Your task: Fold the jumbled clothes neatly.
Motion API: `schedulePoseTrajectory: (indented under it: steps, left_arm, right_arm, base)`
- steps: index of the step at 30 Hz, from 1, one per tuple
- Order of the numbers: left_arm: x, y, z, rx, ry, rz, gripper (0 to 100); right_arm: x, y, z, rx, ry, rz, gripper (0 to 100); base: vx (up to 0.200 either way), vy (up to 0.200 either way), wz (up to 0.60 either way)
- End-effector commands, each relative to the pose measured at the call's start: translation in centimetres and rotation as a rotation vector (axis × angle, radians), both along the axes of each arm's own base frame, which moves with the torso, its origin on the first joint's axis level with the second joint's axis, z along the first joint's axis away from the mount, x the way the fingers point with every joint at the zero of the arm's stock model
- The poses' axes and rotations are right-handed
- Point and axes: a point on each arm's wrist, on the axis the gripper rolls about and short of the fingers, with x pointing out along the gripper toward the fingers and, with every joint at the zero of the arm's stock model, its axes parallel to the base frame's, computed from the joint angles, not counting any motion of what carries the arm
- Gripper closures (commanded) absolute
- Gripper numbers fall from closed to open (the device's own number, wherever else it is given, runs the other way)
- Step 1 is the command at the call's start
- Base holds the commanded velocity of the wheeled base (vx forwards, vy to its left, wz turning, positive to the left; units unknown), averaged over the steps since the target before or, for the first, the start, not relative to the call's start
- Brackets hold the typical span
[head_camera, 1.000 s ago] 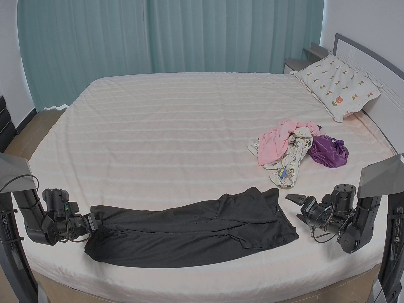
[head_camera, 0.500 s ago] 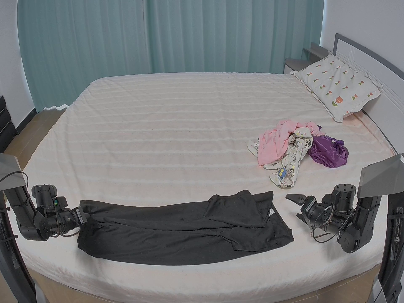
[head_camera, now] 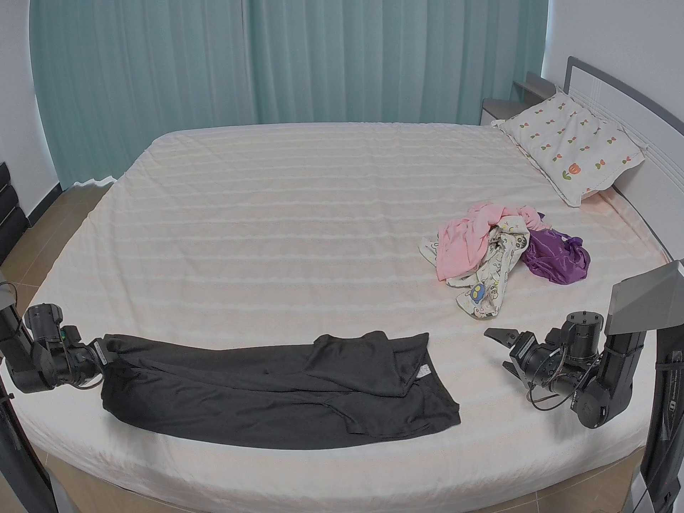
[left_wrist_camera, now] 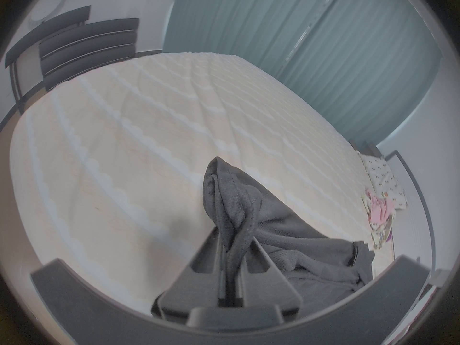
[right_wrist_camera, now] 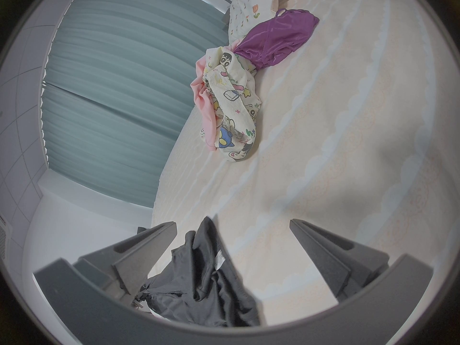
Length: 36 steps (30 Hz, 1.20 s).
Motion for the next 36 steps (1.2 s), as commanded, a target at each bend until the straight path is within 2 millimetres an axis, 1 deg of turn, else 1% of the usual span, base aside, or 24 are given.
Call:
schedulePoseTrajectory:
  steps: [1, 2, 4, 6, 7, 9, 12, 13, 14, 15, 16, 17, 18, 19, 20, 21, 22, 23, 24, 25, 27, 30, 36]
  left_arm:
    - [-0.3, 3.0, 3.0, 0.021, -0.068, 0.074, 100]
    - [-0.3, 3.0, 3.1, 0.022, -0.070, 0.074, 100]
    - [-0.5, 3.1, 4.2, 0.013, -0.066, 0.084, 100]
    - [-0.8, 2.6, 4.5, 0.005, -0.050, 0.083, 100]
    - [-1.0, 1.9, 4.9, 0.002, -0.041, 0.070, 100]
    - [-1.2, 0.4, 5.1, -0.008, -0.025, 0.037, 100]
    - [-1.0, -2.7, 5.6, -0.036, -0.014, -0.018, 100]
    - [-1.0, -2.8, 5.6, -0.037, -0.014, -0.019, 100]
    - [-0.8, -4.5, 6.0, -0.049, -0.010, -0.029, 100]
    - [-0.7, -5.6, 6.1, -0.057, -0.001, -0.037, 100]
    - [-0.6, -6.0, 6.1, -0.058, 0.001, -0.039, 100]
    - [-0.4, -7.7, 6.3, -0.054, 0.009, -0.052, 100]
    - [-0.3, -8.7, 6.4, -0.047, 0.013, -0.055, 100]
    - [-0.2, -9.0, 6.4, -0.046, 0.015, -0.057, 100]
    - [-0.2, -10.5, 6.3, -0.034, 0.027, -0.066, 100]
    - [-0.2, -11.4, 6.3, -0.032, 0.033, -0.077, 100]
    - [-0.2, -11.7, 6.3, -0.032, 0.034, -0.085, 100]
    - [-0.2, -12.7, 6.3, -0.037, 0.038, -0.100, 100]
    - [-0.2, -12.9, 6.2, -0.038, 0.040, -0.103, 100]
    - [-0.3, -13.9, 6.2, -0.060, 0.045, -0.121, 100]
    - [-0.4, -15.0, 6.3, -0.076, 0.047, -0.124, 100]
    - [-0.4, -16.0, 6.3, -0.068, 0.052, -0.128, 100]
    - [-0.2, -16.8, 6.2, -0.066, 0.059, -0.155, 100]
  right_arm:
    - [0.1, 0.0, 0.0, 0.001, -0.002, -0.001, 0]
    - [0.1, 0.0, 0.0, 0.001, -0.002, -0.001, 0]
    - [0.1, 0.0, 0.0, -0.001, -0.003, 0.000, 0]
    - [0.1, 0.0, 0.0, -0.001, -0.003, 0.000, 0]
    - [0.2, 0.0, 0.1, 0.000, -0.006, 0.000, 0]
    - [0.2, 0.0, 0.1, 0.000, -0.008, 0.000, 0]
    - [0.1, 0.0, 0.1, 0.000, -0.006, 0.001, 0]
    - [0.1, 0.0, 0.1, 0.000, -0.007, 0.001, 0]
    - [0.1, 0.0, 0.1, 0.000, -0.006, 0.001, 0]
    - [0.1, 0.0, 0.1, 0.000, -0.004, 0.003, 0]
    - [0.1, 0.0, 0.1, 0.000, -0.006, 0.003, 0]
    - [0.0, 0.1, 0.1, 0.000, -0.004, 0.004, 0]
    - [0.0, 0.1, 0.1, 0.000, -0.003, 0.006, 0]
    - [0.0, 0.1, 0.1, 0.000, -0.003, 0.006, 0]
    - [-0.1, 0.2, 0.0, 0.000, -0.001, 0.009, 0]
    - [-0.1, 0.2, 0.0, 0.000, -0.001, 0.009, 0]
    - [-0.1, 0.2, 0.0, 0.000, -0.001, 0.009, 0]
    - [0.0, 0.2, 0.1, 0.000, -0.003, 0.009, 0]
    - [-0.1, 0.2, 0.0, 0.000, -0.001, 0.009, 0]
    - [0.0, 0.2, 0.0, 0.000, -0.001, 0.007, 0]
    - [-0.1, 0.2, -0.1, 0.000, 0.003, 0.009, 0]
    - [-0.1, 0.2, 0.0, 0.000, 0.002, 0.009, 0]
    - [-0.1, 0.3, 0.0, -0.001, 0.002, 0.010, 0]
  base:
    - [0.000, 0.000, 0.00]
    - [0.000, 0.000, 0.00]
    - [0.000, 0.000, 0.00]
    - [0.000, 0.000, 0.00]
    - [0.000, 0.000, 0.00]
    - [0.000, 0.000, 0.00]
    - [0.000, 0.000, 0.00]
    - [0.000, 0.000, 0.00]
    - [0.000, 0.000, 0.00]
    - [0.000, 0.000, 0.00]
    - [0.000, 0.000, 0.00]
    - [0.000, 0.000, 0.00]
    - [0.000, 0.000, 0.00]
    - [0.000, 0.000, 0.00]
    - [0.000, 0.000, 0.00]
    - [0.000, 0.000, 0.00]
    - [0.000, 0.000, 0.00]
    - [0.000, 0.000, 0.00]
    - [0.000, -0.200, 0.00]
    - [0.000, -0.200, 0.00]
    - [0.000, -0.200, 0.00]
    - [0.000, -0.200, 0.00]
    - [0.000, -0.200, 0.00]
